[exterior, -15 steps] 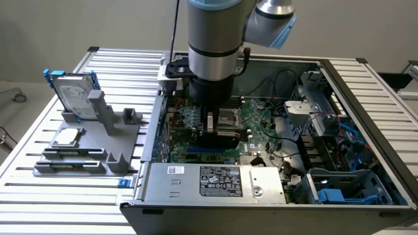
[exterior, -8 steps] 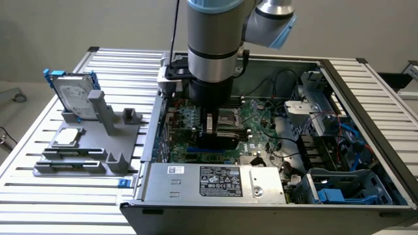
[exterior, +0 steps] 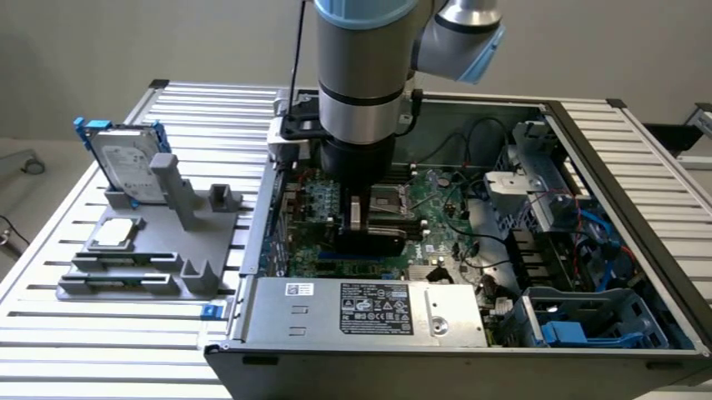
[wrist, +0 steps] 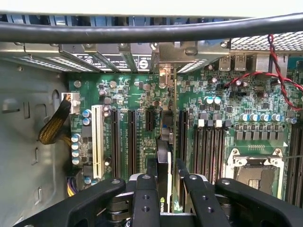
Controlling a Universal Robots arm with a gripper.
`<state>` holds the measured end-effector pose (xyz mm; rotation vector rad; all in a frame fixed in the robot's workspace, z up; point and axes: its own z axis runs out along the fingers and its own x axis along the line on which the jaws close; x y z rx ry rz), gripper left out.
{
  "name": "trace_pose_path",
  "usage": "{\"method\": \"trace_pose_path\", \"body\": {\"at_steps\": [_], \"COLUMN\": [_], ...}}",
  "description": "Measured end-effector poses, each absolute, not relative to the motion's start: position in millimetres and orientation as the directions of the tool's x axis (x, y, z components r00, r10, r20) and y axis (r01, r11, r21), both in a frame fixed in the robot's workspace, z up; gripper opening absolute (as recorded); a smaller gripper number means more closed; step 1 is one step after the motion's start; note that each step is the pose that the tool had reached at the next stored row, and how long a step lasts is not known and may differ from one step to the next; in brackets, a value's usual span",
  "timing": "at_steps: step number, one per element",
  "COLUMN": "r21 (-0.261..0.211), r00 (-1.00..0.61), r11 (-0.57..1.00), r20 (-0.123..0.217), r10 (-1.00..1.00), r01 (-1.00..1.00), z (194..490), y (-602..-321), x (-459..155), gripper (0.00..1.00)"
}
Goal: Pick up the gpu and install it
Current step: 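Insert the gpu into the slot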
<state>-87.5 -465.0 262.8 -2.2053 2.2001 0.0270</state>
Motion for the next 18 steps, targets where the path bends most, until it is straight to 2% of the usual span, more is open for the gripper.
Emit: {"method": "trace_pose_path", "body": {"at_steps": [12, 14, 15, 17, 18], "r21": [-0.006, -0.007, -0.007, -0.007, -0.006], "r00": [0.003, 0.003, 0.002, 0.002, 0.002], "r11": [-0.002, -0.002, -0.002, -0.002, -0.002], "r20": [-0.031, -0.032, -0.032, -0.033, -0.033], "r10": [-1.000, -0.999, -0.999, -0.999, -0.999], "r01": [-1.000, -1.000, -1.000, -1.000, -1.000], "z": [258.3, 258.5, 259.2, 260.5, 261.8], "y": [-465.0, -465.0, -465.0, -465.0, -465.0], "x": [-89.1, -89.1, -89.1, -89.2, -89.2], "gripper": [0.26, 0.28, 0.34, 0.34, 0.40]}}
